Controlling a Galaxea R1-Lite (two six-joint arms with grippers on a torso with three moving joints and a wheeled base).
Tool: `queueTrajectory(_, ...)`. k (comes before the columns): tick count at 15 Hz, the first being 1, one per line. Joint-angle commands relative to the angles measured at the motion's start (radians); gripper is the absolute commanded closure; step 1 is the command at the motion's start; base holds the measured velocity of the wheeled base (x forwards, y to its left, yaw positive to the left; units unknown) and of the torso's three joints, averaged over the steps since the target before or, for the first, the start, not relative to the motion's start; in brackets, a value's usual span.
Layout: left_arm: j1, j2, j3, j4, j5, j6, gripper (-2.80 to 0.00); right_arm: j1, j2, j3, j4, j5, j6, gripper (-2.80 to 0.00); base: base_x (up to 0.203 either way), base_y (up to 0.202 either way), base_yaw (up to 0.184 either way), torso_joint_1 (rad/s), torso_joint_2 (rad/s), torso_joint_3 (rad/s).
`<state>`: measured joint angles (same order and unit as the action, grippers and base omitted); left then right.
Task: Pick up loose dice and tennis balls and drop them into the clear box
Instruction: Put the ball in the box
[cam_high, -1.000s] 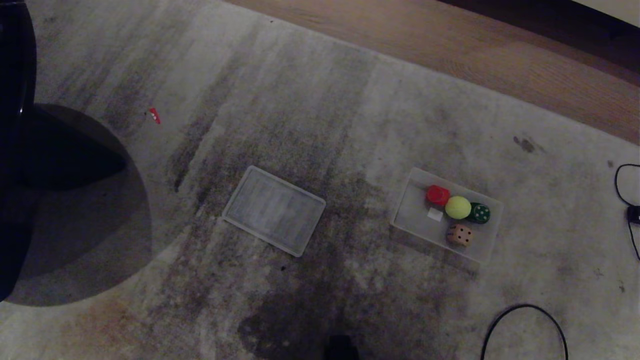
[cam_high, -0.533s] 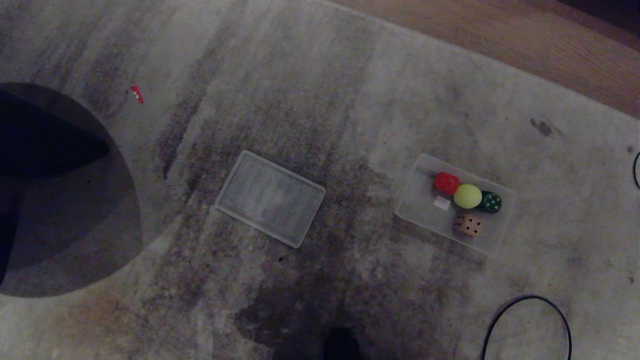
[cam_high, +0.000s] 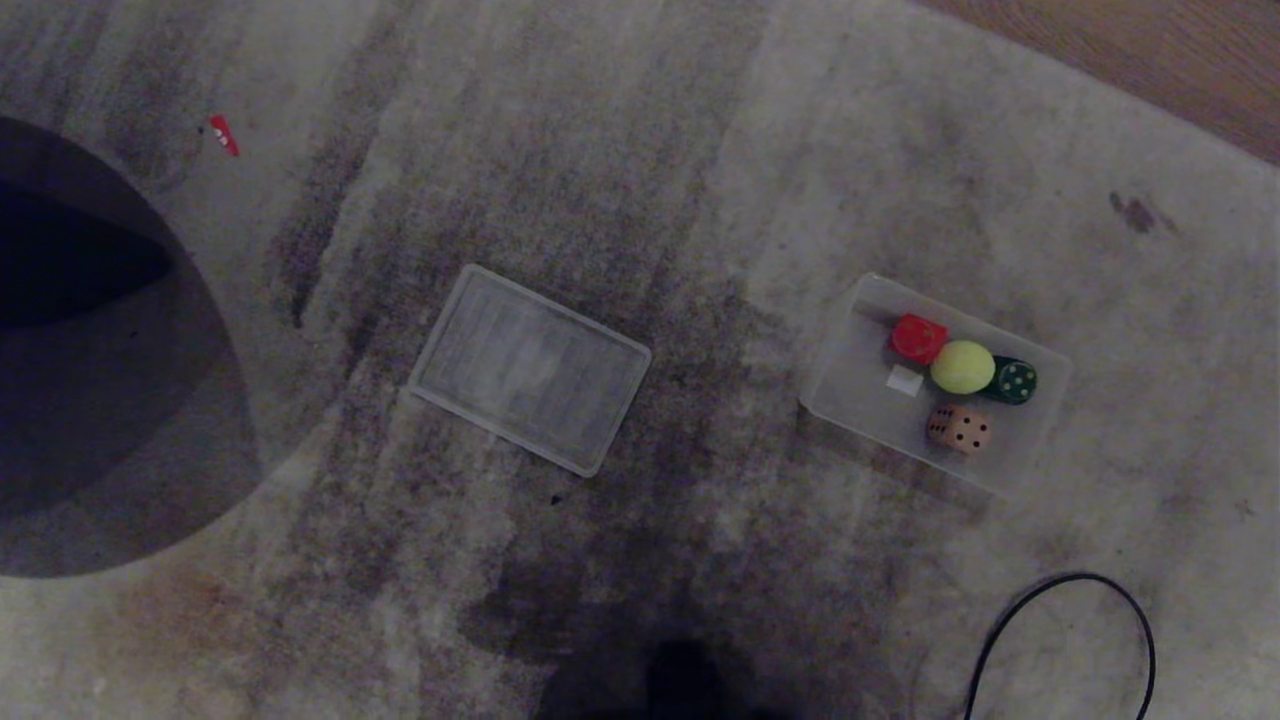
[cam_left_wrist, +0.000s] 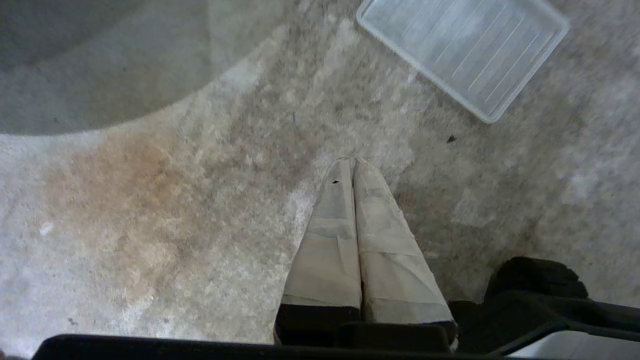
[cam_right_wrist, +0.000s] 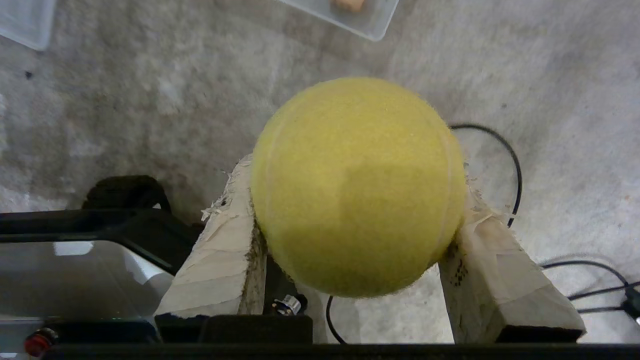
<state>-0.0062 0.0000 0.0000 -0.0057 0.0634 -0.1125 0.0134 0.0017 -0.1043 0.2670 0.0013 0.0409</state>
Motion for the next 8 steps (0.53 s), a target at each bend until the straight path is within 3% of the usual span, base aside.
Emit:
queueTrajectory(1,0.0,0.002,0.002,0.0,0.001,-0.001,0.0,0.0,0.0,0.0,0.001,0.0,0.001,0.0,0.0,0.0,0.0,0.0,0.0,-0.195)
queueTrajectory(8,0.0,0.002,0.002,0.001,-0.002,0.0,0.0,0.0,0.0,0.0,0.001,0.0,0.005,0.0,0.0,0.0,0.0,0.003,0.0,-0.16)
